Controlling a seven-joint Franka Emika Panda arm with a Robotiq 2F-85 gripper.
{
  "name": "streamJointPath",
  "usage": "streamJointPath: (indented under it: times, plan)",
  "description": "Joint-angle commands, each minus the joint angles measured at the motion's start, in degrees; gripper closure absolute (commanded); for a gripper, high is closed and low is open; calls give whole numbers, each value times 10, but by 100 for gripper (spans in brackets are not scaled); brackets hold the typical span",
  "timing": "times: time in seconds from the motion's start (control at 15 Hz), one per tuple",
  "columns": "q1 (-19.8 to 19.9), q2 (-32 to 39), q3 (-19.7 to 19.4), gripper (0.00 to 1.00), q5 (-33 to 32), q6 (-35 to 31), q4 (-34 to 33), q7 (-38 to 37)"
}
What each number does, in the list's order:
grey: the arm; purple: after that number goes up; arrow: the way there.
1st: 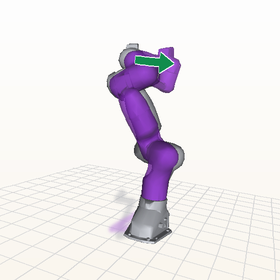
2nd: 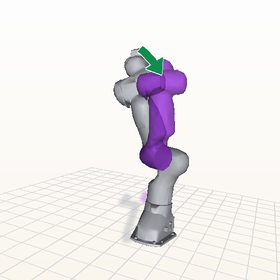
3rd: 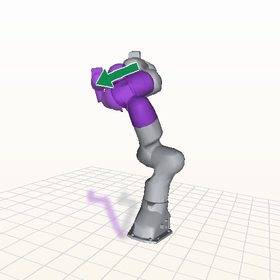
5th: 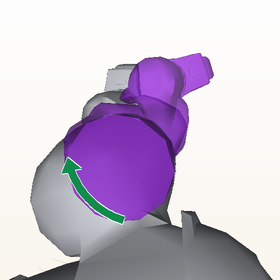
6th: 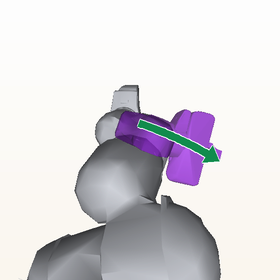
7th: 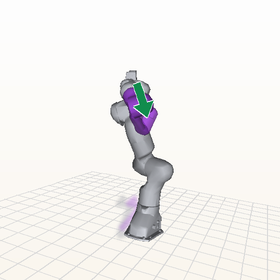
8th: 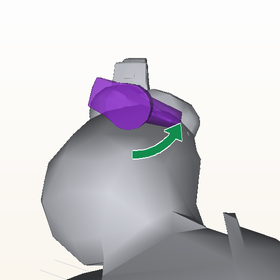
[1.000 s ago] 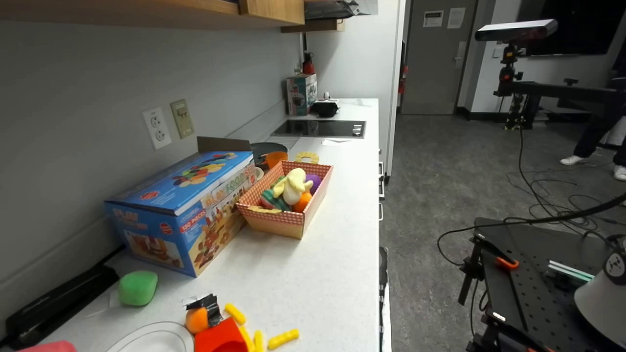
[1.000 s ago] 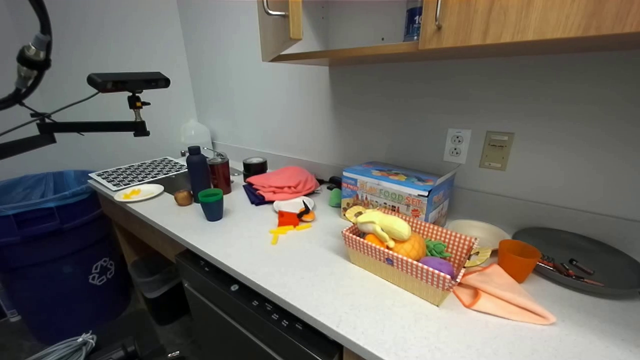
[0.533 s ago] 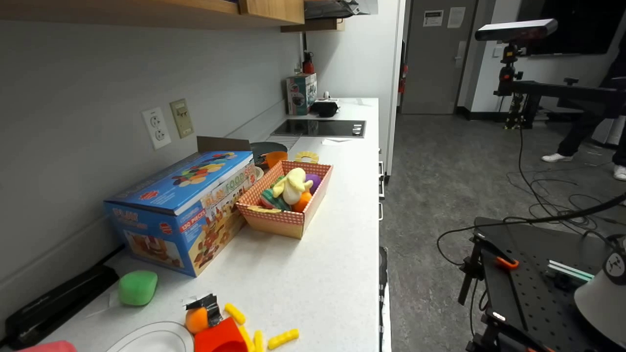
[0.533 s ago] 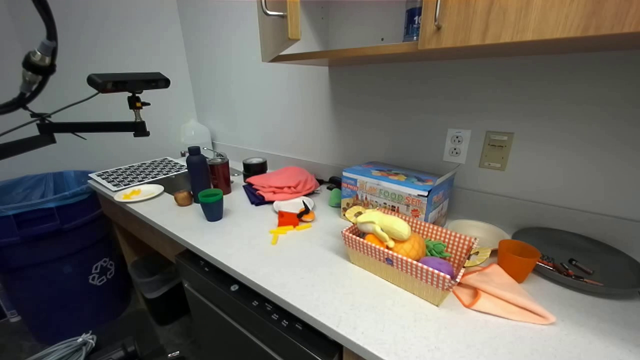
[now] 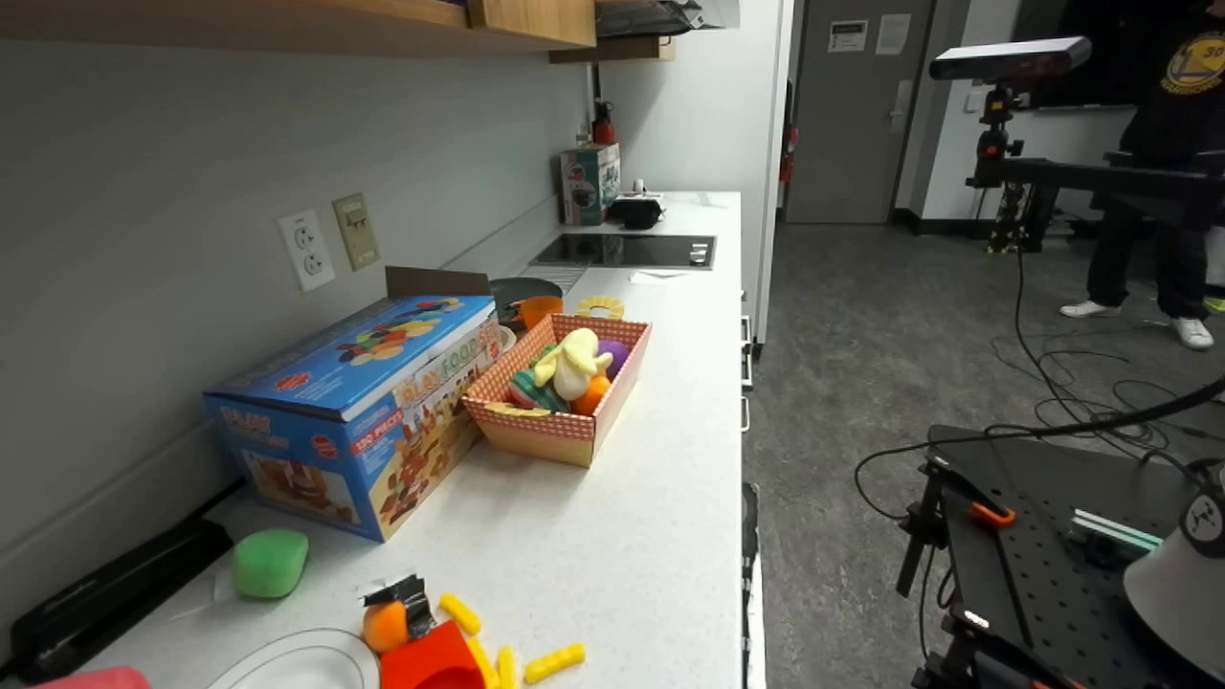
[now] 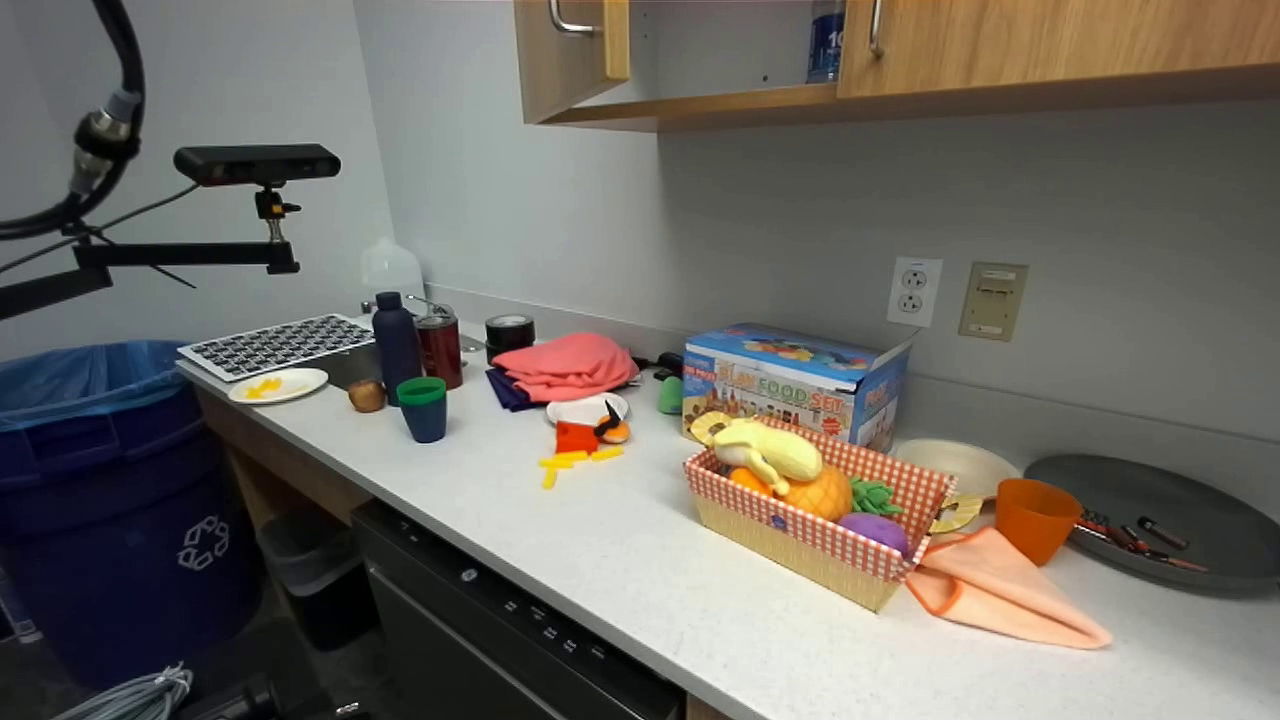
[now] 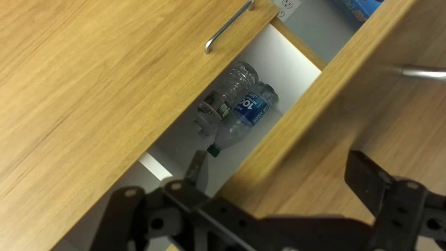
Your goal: Close the top left cabinet door
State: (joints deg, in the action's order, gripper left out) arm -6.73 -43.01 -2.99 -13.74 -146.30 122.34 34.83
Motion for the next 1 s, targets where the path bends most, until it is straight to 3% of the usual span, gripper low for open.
streamJointPath:
  times: [0.0, 0.13, 0.4, 0.67, 0.93]
  plan:
    - [-5, 2, -3, 0, -6, 2, -3, -5]
    - [-5, 2, -3, 0, -7, 2, -3, -5]
    - [41, 62, 0, 0, -22, -59, -38, -75]
    - [93, 149, 4, 0, -43, -119, -94, -138]
    - [134, 224, 13, 0, -60, -131, -178, -182]
